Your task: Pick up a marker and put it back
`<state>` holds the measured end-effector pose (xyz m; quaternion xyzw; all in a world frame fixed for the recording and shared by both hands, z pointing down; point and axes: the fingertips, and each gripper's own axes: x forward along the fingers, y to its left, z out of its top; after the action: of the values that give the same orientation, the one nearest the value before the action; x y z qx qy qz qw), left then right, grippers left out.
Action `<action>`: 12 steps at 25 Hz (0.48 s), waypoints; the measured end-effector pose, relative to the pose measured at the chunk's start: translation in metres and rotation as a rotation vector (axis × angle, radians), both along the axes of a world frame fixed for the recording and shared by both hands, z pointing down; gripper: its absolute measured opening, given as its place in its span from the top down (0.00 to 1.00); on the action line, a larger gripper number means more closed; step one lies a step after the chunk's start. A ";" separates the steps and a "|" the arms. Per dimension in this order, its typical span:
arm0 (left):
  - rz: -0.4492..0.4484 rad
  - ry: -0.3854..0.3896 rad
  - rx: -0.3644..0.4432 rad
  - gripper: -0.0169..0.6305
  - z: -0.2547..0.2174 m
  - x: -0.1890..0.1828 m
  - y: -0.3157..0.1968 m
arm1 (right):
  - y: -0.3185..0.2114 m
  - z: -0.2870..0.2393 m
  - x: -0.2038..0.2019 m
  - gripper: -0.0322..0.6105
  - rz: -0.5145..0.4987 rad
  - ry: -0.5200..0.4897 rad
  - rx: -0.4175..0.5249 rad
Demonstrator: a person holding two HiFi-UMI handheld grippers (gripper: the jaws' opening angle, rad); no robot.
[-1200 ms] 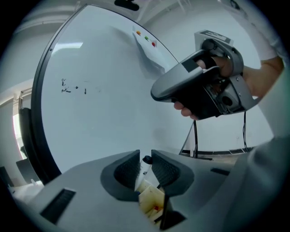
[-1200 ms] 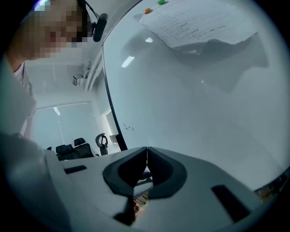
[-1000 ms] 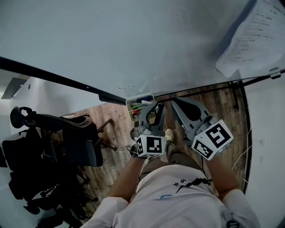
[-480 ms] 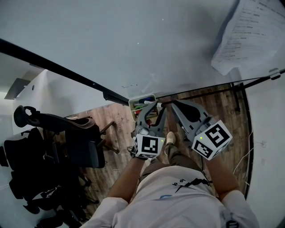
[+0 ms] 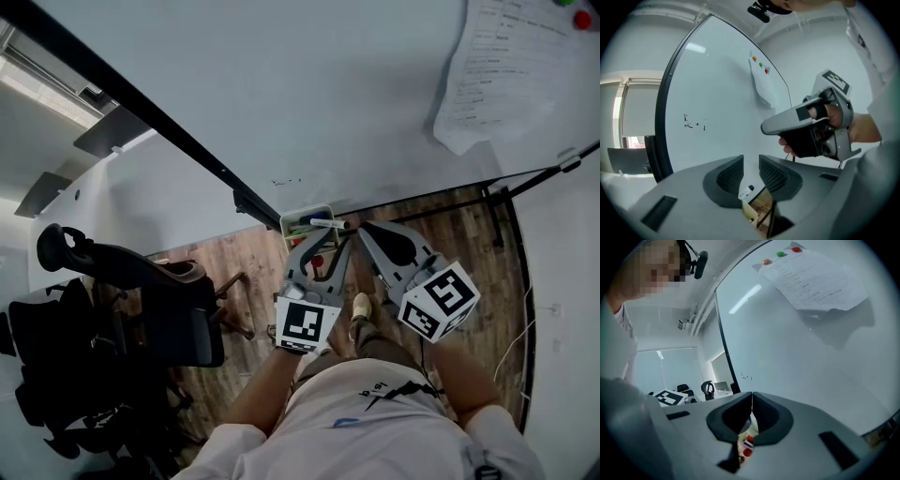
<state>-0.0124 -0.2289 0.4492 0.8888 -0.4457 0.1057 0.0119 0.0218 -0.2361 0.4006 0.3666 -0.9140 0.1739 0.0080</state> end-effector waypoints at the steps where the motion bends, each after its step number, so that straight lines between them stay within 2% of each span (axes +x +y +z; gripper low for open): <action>1: 0.000 0.022 0.003 0.80 -0.008 -0.003 0.004 | 0.003 -0.002 -0.003 0.93 0.001 0.000 0.004; 4: -0.002 0.084 0.028 0.84 -0.034 -0.013 0.013 | 0.013 -0.009 -0.011 0.93 0.006 -0.002 0.018; 12: 0.005 0.123 0.045 0.88 -0.075 -0.042 0.043 | 0.042 -0.026 -0.038 0.93 0.009 -0.005 0.054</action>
<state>-0.0542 -0.1860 0.3743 0.8949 -0.4441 0.0406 0.0192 -0.0165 -0.1941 0.3745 0.3702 -0.9167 0.1503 -0.0050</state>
